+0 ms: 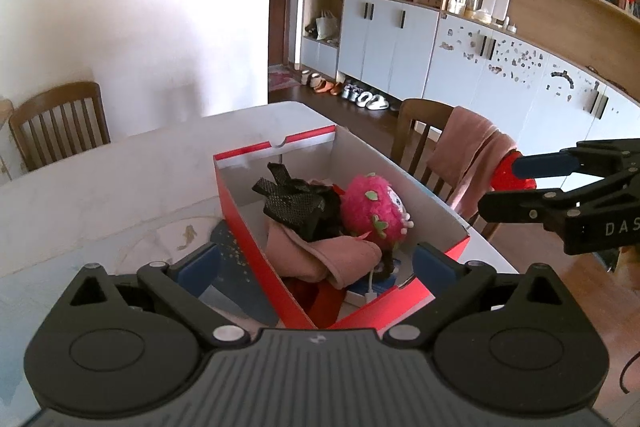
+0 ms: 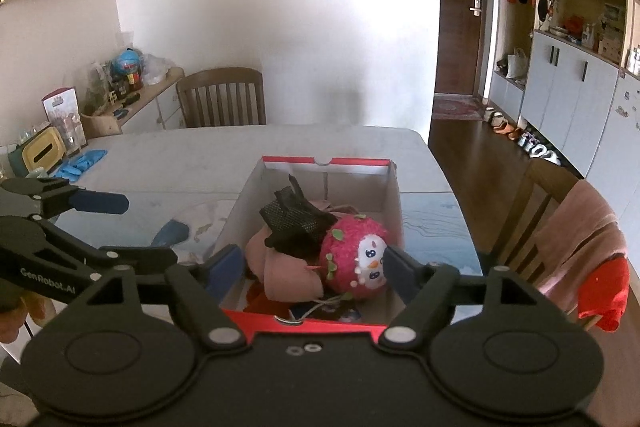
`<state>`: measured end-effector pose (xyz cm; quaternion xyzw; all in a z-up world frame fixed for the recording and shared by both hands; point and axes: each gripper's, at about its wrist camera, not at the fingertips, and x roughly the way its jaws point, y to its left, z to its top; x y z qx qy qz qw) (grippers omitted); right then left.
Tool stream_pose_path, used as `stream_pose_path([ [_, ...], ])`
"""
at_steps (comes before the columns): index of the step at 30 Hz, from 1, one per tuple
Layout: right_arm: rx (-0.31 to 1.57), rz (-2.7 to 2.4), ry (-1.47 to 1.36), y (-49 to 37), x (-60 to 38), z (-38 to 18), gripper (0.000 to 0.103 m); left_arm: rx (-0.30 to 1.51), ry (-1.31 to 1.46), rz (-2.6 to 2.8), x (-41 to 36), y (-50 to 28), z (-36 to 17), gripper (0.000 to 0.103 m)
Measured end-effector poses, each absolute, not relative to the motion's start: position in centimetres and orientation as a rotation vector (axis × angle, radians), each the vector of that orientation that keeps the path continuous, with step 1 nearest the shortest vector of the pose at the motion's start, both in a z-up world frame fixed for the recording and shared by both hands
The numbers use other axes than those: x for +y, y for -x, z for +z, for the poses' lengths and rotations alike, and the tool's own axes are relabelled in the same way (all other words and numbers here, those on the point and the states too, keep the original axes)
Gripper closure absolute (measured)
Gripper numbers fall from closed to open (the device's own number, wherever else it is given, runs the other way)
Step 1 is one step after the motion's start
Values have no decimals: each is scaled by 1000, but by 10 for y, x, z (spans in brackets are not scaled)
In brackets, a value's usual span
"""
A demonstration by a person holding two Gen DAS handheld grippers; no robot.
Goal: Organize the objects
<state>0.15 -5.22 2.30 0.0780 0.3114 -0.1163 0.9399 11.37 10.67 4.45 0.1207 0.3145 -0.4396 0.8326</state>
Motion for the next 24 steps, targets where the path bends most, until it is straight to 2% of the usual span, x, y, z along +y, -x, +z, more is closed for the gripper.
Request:
stream_pose_path([
  [10, 635, -273, -186, 5, -46, 14, 24, 618, -276, -928, 111, -102, 48, 0],
  [24, 644, -275, -188, 5, -37, 12, 24, 638, -253, -919, 119, -109, 45, 0],
])
